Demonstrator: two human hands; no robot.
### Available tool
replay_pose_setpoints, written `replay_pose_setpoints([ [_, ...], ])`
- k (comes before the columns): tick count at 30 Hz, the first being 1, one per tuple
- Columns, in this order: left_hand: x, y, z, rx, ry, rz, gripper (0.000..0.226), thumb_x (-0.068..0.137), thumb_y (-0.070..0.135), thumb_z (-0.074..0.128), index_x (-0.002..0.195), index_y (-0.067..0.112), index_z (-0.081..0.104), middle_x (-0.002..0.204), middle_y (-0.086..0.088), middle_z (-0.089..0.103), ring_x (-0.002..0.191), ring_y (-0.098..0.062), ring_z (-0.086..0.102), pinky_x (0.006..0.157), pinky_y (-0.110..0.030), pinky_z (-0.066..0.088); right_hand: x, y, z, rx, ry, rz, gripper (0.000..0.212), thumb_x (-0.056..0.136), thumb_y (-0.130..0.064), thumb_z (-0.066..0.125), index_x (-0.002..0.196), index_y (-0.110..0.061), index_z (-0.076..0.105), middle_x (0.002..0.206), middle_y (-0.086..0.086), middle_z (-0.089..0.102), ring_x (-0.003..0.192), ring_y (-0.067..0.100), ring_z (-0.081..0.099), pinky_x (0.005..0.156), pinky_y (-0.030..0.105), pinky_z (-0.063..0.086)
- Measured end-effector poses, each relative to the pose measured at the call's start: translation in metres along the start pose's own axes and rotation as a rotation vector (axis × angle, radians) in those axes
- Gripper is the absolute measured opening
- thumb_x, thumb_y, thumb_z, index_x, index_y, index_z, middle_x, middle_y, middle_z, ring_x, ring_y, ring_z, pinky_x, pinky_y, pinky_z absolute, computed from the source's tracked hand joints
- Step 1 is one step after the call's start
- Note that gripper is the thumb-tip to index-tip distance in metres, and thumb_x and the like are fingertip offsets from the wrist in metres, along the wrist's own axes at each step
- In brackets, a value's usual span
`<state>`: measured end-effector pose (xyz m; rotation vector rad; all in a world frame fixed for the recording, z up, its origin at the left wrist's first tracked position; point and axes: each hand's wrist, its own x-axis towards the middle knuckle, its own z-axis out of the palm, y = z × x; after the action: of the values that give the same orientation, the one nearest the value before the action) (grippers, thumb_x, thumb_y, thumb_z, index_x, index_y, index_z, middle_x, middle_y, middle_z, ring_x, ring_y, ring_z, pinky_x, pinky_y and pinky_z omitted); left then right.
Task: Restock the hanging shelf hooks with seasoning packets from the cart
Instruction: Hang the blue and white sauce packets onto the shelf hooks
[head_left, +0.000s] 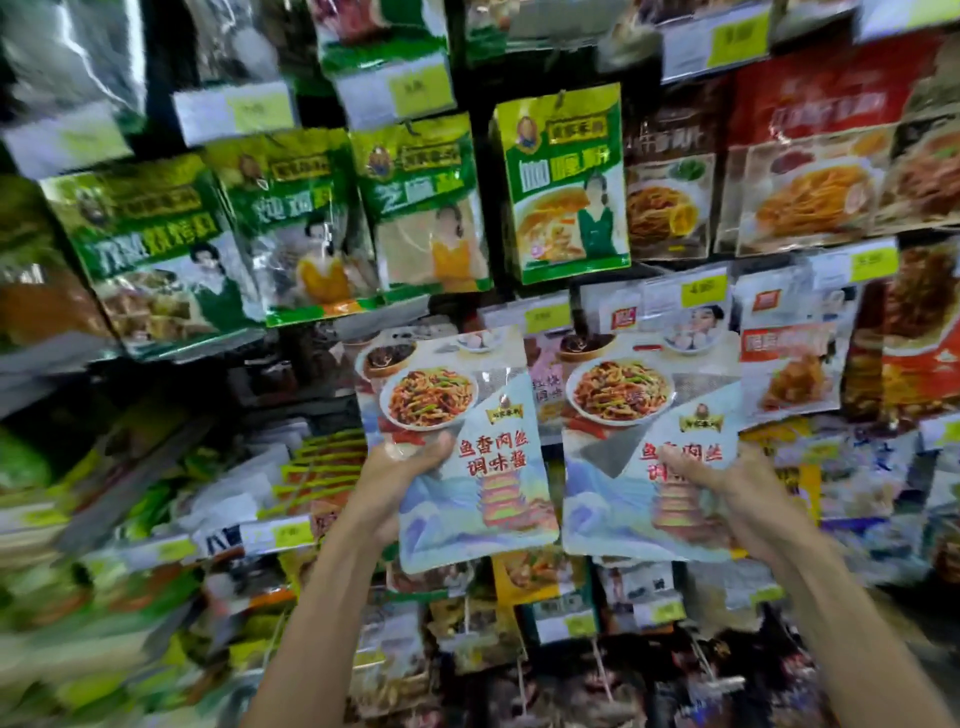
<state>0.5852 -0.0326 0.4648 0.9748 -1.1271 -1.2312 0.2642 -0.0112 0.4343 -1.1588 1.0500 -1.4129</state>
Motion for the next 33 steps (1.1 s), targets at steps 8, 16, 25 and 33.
replay_pose_setpoints([
  [8, 0.002, 0.01, -0.088, 0.065, 0.042, 0.047, 0.051, 0.061, 0.024, 0.079, 0.104, 0.0, 0.068, 0.096, -0.01, 0.075, 0.083, -0.021, 0.072, 0.064, -0.028, 0.058, 0.023, 0.018, 0.083, -0.057, -0.065, -0.001, 0.02, 0.06, -0.037, 0.083, 0.063, -0.021, 0.071, 0.06, 0.001, 0.067, 0.052, 0.023, 0.067, 0.046, 0.033, 0.052],
  [16, -0.013, 0.024, -0.168, 0.092, 0.15, 0.114, 0.038, 0.068, 0.028, 0.081, 0.101, 0.01, 0.071, 0.097, -0.007, 0.075, 0.087, -0.022, 0.072, 0.064, -0.027, 0.058, 0.058, 0.036, 0.189, -0.005, -0.238, 0.069, 0.019, 0.066, -0.036, 0.08, 0.07, -0.022, 0.069, 0.069, 0.006, 0.072, 0.055, 0.029, 0.069, 0.044, 0.035, 0.053],
  [25, -0.007, 0.029, -0.201, 0.126, 0.298, 0.135, 0.026, 0.067, 0.024, 0.077, 0.092, 0.016, 0.075, 0.099, -0.011, 0.074, 0.097, -0.031, 0.068, 0.084, -0.044, 0.053, 0.095, 0.044, 0.232, 0.02, -0.284, 0.125, 0.042, 0.066, -0.044, 0.079, 0.092, -0.013, 0.07, 0.086, 0.015, 0.074, 0.072, 0.039, 0.071, 0.063, 0.058, 0.056],
  [33, 0.001, 0.028, -0.192, 0.13, 0.246, 0.134, 0.036, 0.07, 0.024, 0.074, 0.104, 0.013, 0.07, 0.103, -0.009, 0.074, 0.099, -0.028, 0.069, 0.082, -0.041, 0.054, 0.113, 0.049, 0.228, 0.012, -0.24, 0.119, 0.031, 0.077, -0.032, 0.075, 0.098, -0.009, 0.07, 0.089, 0.01, 0.076, 0.075, 0.027, 0.074, 0.053, 0.031, 0.056],
])
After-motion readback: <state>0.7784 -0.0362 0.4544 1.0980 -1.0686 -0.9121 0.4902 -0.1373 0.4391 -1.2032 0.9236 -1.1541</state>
